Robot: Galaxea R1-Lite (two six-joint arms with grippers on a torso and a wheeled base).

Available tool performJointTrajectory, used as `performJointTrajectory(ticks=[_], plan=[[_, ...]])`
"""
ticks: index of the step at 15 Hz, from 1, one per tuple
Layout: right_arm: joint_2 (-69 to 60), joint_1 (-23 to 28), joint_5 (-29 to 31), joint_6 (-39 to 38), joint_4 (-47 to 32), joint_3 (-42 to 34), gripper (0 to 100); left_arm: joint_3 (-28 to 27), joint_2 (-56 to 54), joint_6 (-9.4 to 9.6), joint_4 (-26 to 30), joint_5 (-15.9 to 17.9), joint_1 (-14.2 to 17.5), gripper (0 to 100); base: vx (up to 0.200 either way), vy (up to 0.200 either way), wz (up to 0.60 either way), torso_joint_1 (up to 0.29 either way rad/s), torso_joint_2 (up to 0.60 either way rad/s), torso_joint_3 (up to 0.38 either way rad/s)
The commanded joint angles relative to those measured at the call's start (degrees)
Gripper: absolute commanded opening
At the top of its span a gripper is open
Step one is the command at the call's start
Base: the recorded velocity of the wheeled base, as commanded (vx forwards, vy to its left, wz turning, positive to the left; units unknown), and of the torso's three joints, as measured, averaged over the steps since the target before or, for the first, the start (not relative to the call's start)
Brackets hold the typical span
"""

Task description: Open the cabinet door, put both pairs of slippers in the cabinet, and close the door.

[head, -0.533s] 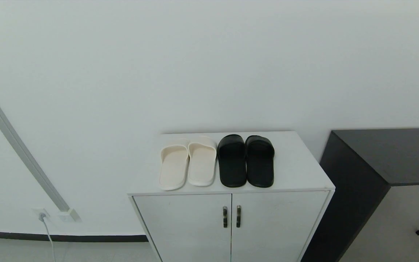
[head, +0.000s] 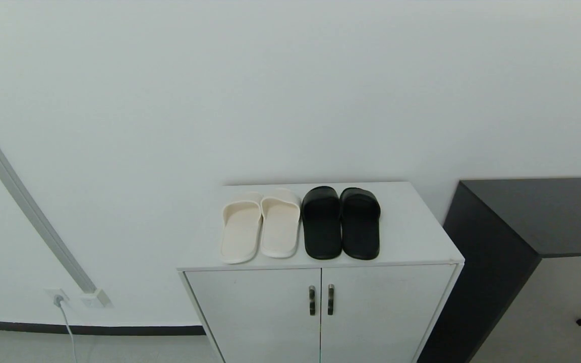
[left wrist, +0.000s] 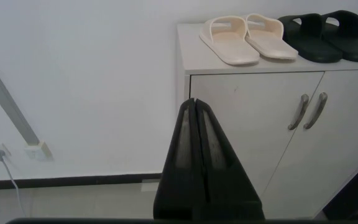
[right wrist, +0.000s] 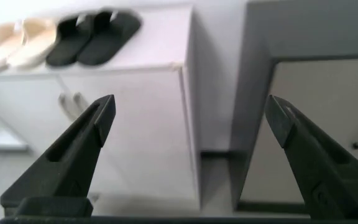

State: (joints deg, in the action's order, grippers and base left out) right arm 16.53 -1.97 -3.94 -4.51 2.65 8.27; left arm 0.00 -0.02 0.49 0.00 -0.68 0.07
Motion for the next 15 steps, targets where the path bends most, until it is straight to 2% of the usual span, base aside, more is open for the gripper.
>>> performJointTrajectory(ticks=[1,3,5,6,7,8,12,15], plan=[[22.93,-3.65,-4.15,0.29,6.50,1.93,100,0.00,0.02,0.13,0.00,-0.02,0.01,0,0.000,0.000,0.00,0.000,0.00,0.000],[33.48,-8.75,-3.09,-0.24,16.60,2.55,100,0.00,0.02,0.30,0.00,-0.02,0.01,0,0.000,0.000,0.00,0.000,0.00,0.000],[40.86,-14.28,1.30,-2.61,21.26,4.04,100,0.00,0.02,0.30,0.00,-0.02,0.01,0,0.000,0.000,0.00,0.000,0.00,0.000],[44.73,-19.91,5.70,-5.07,23.46,5.45,100,0.00,0.02,0.30,0.00,-0.02,0.01,0,0.000,0.000,0.00,0.000,0.00,0.000],[49.83,-28.00,11.50,-8.59,26.01,8.17,100,0.00,0.02,0.30,0.00,-0.02,0.01,0,0.000,0.000,0.00,0.000,0.00,0.000],[53.87,-31.78,14.48,-10.08,27.50,10.63,100,0.00,0.02,0.30,0.00,-0.02,0.01,0,0.000,0.000,0.00,0.000,0.00,0.000],[69.25,-40.39,24.33,-10.52,34.80,20.12,100,0.00,0.02,0.57,0.00,0.51,0.01,0,0.000,0.000,0.00,0.000,0.00,0.000],[78.48,-44.34,27.84,-11.93,39.72,25.92,100,0.00,0.02,0.57,0.00,0.51,0.01,0,0.000,0.000,0.00,0.000,0.00,0.000]])
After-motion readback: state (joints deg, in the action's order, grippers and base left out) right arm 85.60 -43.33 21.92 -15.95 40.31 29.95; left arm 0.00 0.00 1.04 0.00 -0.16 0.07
